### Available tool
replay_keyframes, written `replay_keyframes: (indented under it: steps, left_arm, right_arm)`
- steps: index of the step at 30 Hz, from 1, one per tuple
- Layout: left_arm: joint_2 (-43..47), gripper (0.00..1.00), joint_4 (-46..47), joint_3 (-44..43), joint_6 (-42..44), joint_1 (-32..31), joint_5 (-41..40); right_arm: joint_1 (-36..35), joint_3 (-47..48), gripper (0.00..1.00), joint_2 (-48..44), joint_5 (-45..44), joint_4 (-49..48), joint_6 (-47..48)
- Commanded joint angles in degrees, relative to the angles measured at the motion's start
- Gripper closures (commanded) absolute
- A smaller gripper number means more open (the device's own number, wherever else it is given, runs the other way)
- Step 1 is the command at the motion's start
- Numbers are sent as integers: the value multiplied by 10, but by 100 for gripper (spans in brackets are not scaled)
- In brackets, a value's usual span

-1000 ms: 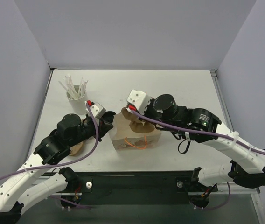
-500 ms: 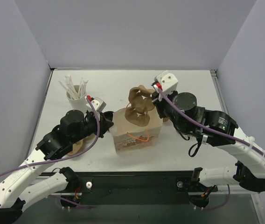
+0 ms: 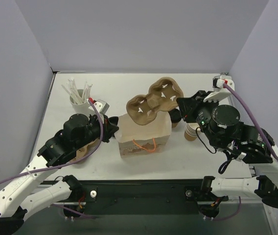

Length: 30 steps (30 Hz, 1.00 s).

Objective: Pack the takeout coffee

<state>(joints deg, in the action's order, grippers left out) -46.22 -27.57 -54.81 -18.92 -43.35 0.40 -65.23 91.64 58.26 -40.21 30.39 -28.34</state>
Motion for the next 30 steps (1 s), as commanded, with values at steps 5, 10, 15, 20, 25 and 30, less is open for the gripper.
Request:
replay_keyframes:
  steps: [5, 10, 15, 20, 25, 30]
  left_arm:
    - [-17, 87, -31, -59, -62, 1, -23]
    - [-30, 62, -70, -101, -72, 1, -66]
    - [-25, 50, -92, -143, -86, 2, -105]
    - [-19, 46, -115, -168, -98, 2, -146]
    - [-18, 44, -111, -199, -113, 2, -127]
    - [-12, 39, -58, -196, -125, 2, -74]
  right_arm:
    - [-13, -19, 100, -4, -11, -18, -199]
    - [-19, -54, 100, -15, -14, -17, -260]
    - [-19, -74, 100, -25, -17, -17, -292]
    - [-19, -86, 100, -31, -32, -17, -311]
    - [-18, -95, 100, -33, -40, -17, -329]
    - [-18, -92, 100, -26, -36, -17, -337]
